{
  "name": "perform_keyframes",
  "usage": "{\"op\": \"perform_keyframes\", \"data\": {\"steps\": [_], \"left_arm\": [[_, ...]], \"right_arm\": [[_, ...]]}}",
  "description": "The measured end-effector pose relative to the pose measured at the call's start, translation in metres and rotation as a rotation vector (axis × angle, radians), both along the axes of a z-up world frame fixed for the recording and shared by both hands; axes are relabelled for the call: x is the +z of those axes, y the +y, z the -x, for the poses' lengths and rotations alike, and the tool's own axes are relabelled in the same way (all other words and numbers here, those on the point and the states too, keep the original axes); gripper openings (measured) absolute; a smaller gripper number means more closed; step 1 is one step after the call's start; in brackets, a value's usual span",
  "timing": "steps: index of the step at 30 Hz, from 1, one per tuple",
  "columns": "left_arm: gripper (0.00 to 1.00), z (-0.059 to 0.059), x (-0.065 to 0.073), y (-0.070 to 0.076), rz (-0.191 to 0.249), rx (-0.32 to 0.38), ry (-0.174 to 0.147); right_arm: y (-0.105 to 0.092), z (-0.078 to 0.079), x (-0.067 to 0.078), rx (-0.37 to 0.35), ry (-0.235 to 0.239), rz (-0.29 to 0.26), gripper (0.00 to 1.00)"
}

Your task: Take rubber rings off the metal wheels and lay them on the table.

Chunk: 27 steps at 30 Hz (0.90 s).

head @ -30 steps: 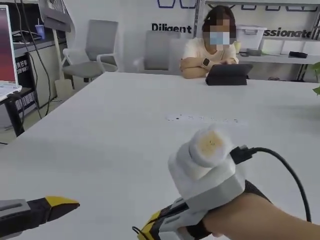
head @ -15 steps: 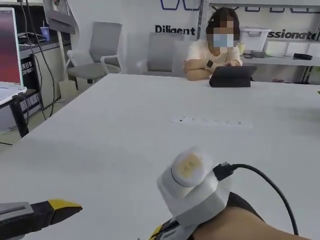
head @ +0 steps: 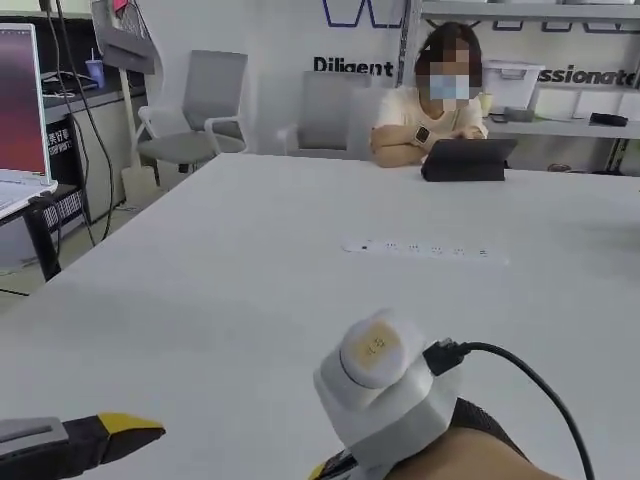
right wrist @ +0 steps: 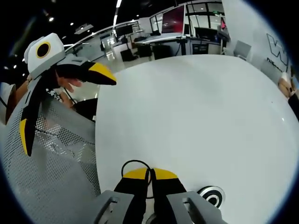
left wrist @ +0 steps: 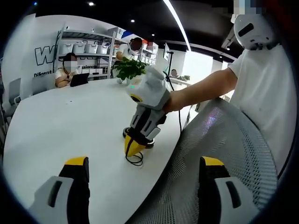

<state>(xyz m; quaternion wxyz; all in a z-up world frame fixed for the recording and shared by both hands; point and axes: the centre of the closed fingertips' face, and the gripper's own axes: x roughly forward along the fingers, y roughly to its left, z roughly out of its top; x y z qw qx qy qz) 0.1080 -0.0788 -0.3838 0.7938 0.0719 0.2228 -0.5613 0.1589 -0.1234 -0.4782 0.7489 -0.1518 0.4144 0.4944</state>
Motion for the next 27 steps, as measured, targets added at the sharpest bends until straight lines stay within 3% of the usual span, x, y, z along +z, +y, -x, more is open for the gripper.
{"op": "perform_keyframes", "data": {"steps": [19, 27], "left_arm": [[0.97, 0.000, 0.000, 0.000, 0.006, 0.005, 0.004], [0.97, 0.000, 0.000, 0.000, 0.005, 0.006, 0.005]], "right_arm": [[-0.003, -0.003, 0.008, -0.045, 0.007, -0.049, 0.02], [-0.013, -0.016, 0.034, -0.055, -0.034, -0.070, 0.05]]}}
